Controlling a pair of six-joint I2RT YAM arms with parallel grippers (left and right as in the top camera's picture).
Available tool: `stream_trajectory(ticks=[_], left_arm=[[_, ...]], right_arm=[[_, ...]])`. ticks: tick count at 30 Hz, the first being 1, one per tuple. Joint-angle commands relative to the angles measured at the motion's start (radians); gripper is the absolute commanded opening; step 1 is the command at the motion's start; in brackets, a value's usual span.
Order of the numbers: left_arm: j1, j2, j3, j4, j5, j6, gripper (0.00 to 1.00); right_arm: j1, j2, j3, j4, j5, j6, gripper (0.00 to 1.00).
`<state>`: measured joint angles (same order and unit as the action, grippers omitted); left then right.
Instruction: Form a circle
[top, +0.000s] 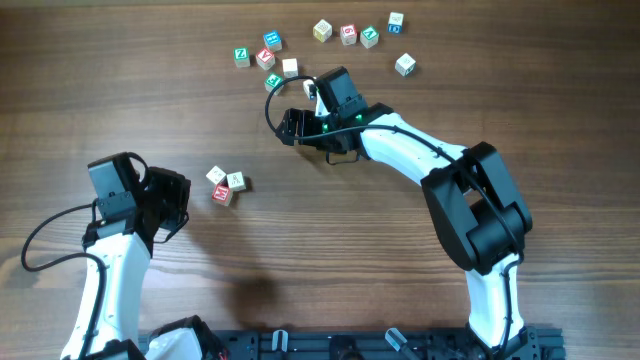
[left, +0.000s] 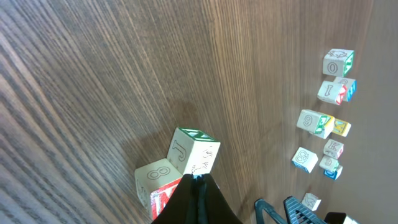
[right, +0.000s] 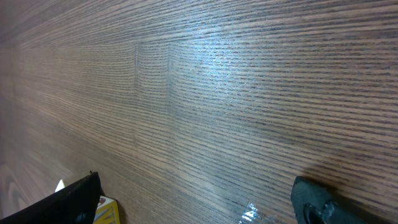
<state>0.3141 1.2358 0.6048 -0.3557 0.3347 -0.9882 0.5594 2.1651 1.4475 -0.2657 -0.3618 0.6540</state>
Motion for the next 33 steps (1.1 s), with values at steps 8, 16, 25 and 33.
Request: stream_trajectory(ticks=[8,16,25,33], left_arm=[[0.002,0.037,-0.003,0.101,0.159,0.047,0.04],[-0.080,0.070,-0.003,0.098,0.372,0.283,0.04],[-0.213,0.070,-0.003,-0.026,0.210,0.465,0.04],[-0.245,0.070,-0.003,-0.065,-0.022,0.457,0.04]], right_arm=[[-0.018,0.070,-0.053,-0.034,0.092,0.003,0.99],[-0.018,0.070,-0.053,-0.034,0.092,0.003,0.99],[-0.018,0.070,-0.053,-0.035,0.092,0.003,1.00],[-0.018,0.070,-0.053,-0.035,0.092,0.003,0.99]])
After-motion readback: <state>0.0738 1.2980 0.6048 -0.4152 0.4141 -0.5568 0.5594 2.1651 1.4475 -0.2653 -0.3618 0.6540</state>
